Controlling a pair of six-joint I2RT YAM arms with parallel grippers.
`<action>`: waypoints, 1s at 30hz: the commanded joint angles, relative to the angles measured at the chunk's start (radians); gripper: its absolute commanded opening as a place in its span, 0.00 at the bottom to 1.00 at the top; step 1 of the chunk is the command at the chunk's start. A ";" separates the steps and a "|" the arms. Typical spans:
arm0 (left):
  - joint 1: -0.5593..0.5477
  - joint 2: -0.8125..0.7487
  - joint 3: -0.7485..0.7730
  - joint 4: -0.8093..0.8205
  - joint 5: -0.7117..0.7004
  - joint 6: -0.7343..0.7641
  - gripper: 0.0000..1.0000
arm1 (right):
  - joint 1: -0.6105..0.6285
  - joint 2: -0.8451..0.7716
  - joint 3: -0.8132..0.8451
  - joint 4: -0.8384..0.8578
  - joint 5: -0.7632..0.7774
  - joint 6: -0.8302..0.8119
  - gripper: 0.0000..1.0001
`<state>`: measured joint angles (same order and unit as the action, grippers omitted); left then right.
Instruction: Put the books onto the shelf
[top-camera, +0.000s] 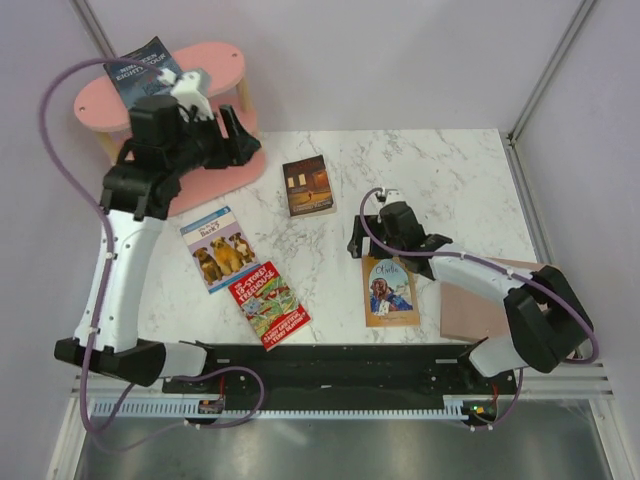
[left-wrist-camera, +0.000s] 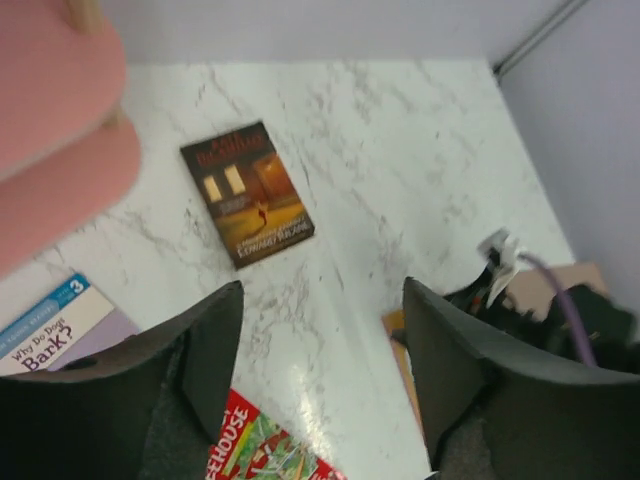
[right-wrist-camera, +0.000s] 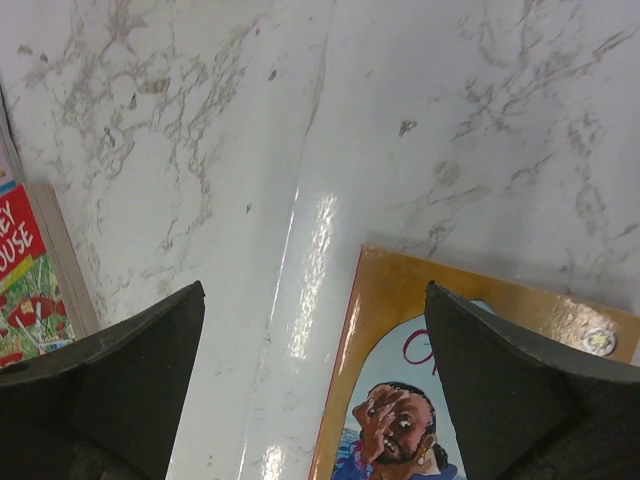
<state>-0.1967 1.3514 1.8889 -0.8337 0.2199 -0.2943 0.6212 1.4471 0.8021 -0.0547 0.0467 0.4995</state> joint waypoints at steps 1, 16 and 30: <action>-0.099 0.046 -0.250 0.044 -0.138 0.034 0.66 | -0.084 0.057 0.109 -0.016 -0.045 -0.027 0.98; -0.130 0.651 -0.117 0.173 -0.096 -0.034 0.42 | -0.136 0.603 0.670 0.023 -0.249 -0.049 0.98; -0.132 1.009 0.090 0.110 -0.028 -0.091 0.02 | -0.150 0.848 0.838 0.171 -0.307 0.086 0.97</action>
<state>-0.3229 2.3379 1.9862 -0.6991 0.1684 -0.3443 0.4725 2.2635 1.6157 0.0315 -0.2161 0.5201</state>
